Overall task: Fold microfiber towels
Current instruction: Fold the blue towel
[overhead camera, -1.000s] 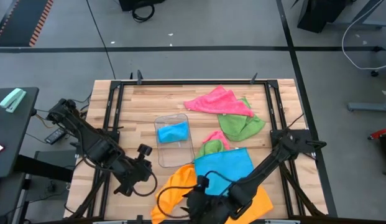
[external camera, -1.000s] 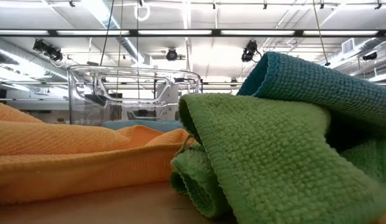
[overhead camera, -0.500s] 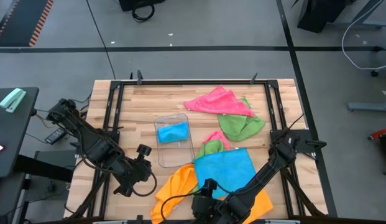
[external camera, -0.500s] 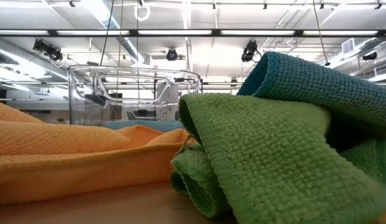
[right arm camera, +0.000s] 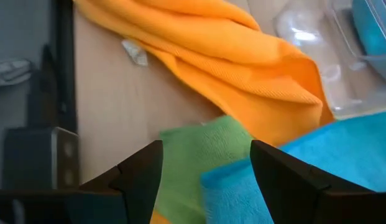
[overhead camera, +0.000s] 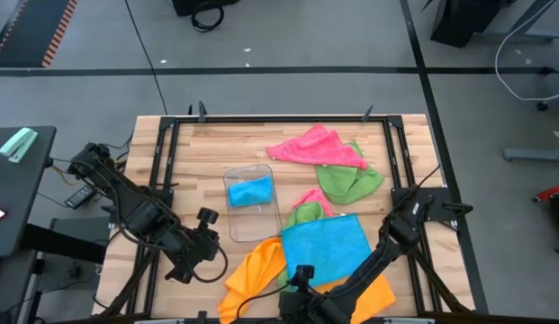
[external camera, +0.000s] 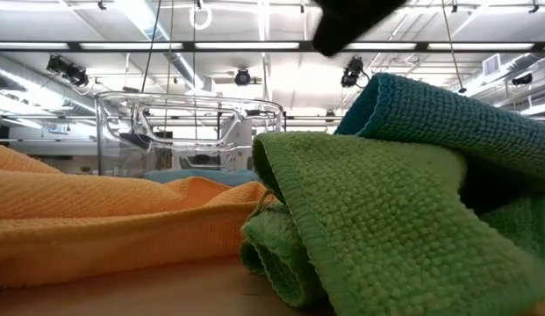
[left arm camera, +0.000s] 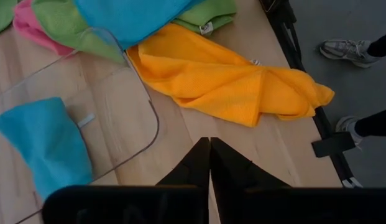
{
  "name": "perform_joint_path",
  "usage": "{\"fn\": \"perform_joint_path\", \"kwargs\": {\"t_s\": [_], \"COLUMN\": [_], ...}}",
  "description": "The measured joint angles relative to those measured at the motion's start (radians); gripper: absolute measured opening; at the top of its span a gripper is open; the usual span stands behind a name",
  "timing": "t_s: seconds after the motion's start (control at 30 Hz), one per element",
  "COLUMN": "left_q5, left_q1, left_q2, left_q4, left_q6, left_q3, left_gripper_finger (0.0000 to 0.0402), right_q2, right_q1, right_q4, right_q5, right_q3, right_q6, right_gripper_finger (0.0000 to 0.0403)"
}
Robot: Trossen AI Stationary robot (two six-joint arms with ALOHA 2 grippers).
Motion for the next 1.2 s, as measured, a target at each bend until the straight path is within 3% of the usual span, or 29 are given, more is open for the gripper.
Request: {"fn": "perform_joint_path", "kwargs": {"t_s": [0.37, 0.93, 1.2], "left_q5": [0.000, -0.001, -0.001], "left_q1": [0.000, 0.000, 0.000], "left_q2": [0.000, 0.000, 0.000], "left_q4": [-0.002, -0.022, -0.023], "left_q6": [0.004, 0.004, 0.001], "left_q3": [0.000, 0.000, 0.000], "left_gripper_finger": [0.0025, 0.0021, 0.0023], "right_q2": [0.001, -0.002, -0.001], "right_q1": [0.003, 0.002, 0.001], "right_q4": [-0.025, -0.054, -0.011], "right_q5": [0.030, 0.025, -0.074], "right_q3": [-0.072, -0.088, -0.144], "right_q6": [0.115, 0.107, 0.145], "right_gripper_finger": [0.0250, 0.0250, 0.0249]}}
